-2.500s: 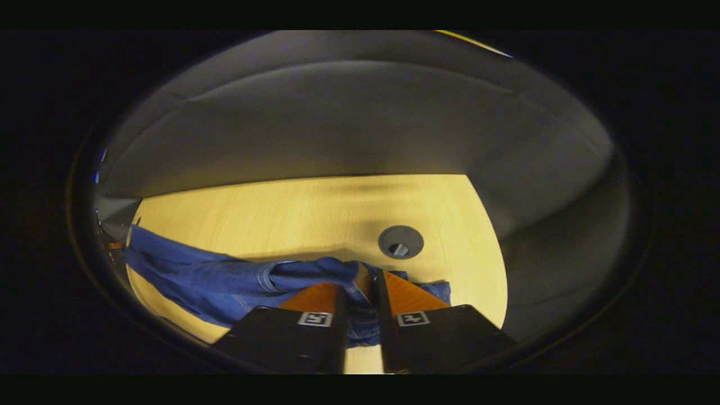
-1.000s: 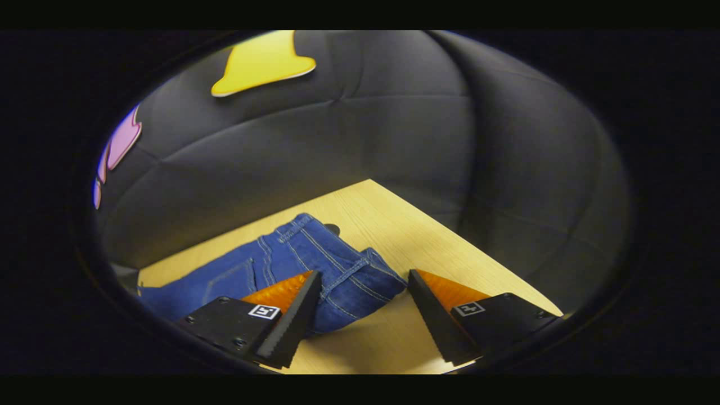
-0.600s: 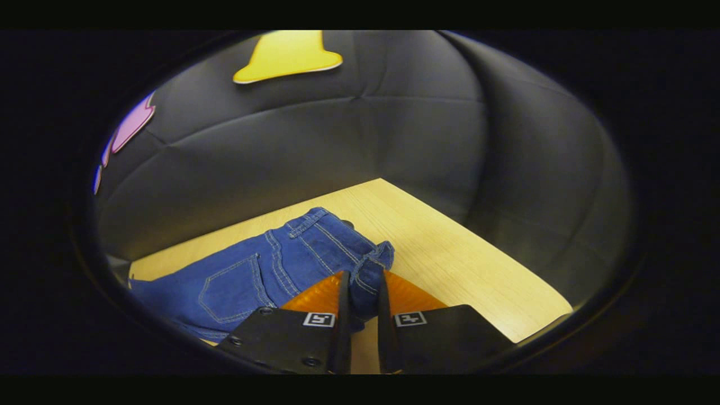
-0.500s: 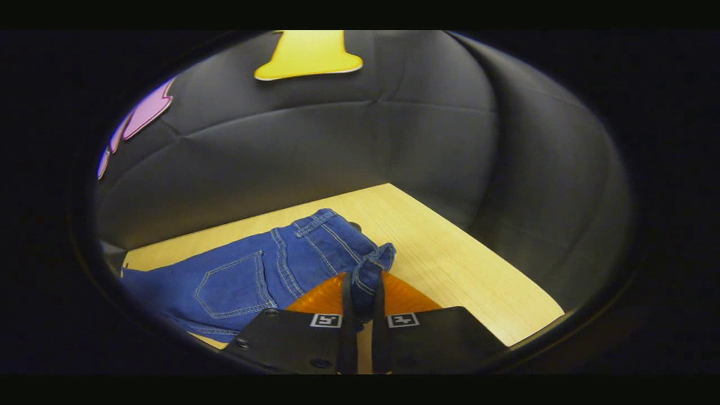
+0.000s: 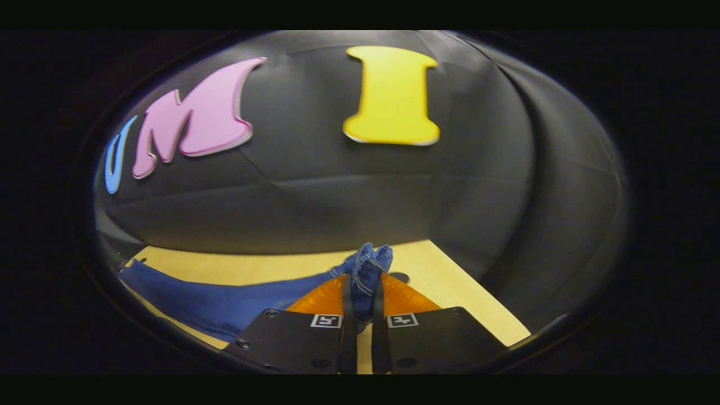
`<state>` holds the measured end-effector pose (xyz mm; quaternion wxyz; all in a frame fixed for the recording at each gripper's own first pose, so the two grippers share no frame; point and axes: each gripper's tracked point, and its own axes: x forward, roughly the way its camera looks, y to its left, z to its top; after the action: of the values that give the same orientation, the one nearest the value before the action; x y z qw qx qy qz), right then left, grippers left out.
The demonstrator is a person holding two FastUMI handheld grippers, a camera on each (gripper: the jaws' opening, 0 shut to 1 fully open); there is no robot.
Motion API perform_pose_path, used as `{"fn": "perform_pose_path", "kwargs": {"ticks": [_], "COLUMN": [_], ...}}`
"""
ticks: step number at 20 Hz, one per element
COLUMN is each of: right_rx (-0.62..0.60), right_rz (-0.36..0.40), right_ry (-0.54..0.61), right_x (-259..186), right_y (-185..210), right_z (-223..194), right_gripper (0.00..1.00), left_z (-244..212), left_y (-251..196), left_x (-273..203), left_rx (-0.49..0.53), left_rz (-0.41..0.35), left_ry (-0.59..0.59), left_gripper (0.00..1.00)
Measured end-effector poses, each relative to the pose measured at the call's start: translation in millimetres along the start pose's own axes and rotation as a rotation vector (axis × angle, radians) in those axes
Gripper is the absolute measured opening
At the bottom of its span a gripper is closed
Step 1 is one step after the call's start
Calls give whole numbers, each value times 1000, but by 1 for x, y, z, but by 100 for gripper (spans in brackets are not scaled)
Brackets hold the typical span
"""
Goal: Grasp the waist and the cuffs of the jeans and fold them to make the two legs overlap; first hold the waist and fold one-third of the jeans toward the cuffs, then hold the cuffs and fold the remaining one-third in the same direction to finish folding.
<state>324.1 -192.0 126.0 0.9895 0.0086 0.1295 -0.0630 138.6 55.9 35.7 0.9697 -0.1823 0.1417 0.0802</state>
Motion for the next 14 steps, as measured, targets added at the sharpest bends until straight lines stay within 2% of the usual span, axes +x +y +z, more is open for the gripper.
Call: {"fn": "perform_pose_path", "kwargs": {"ticks": [1,3,4,5,6,9,12,14], "right_rx": [-22,-72,-98,-121,-136,-162,-198,-231], "right_rz": [36,106,137,167,200,285,365,403], "right_ry": [-13,-38,-49,-58,-65,-76,-64,-29], "right_x": [-11,-23,-24,-27,-29,-40,-49,-49], "right_y": [17,70,93,112,133,186,240,271], "right_z": [9,23,29,36,38,40,15,-16], "right_gripper": [14,14,8,8,14,14,13,14], "left_z": [-2,-3,-2,-2,-1,2,8,17], "left_y": [5,20,30,42,54,91,124,148], "left_x": [2,1,2,2,0,4,15,31], "left_rx": [-14,-45,-60,-76,-92,-147,-175,-168], "left_rz": [3,17,31,43,58,95,108,126], "left_ry": [0,-6,-13,-19,-26,-45,-68,-78], "left_gripper": [97,97,97,97,97,97,96,96]}}
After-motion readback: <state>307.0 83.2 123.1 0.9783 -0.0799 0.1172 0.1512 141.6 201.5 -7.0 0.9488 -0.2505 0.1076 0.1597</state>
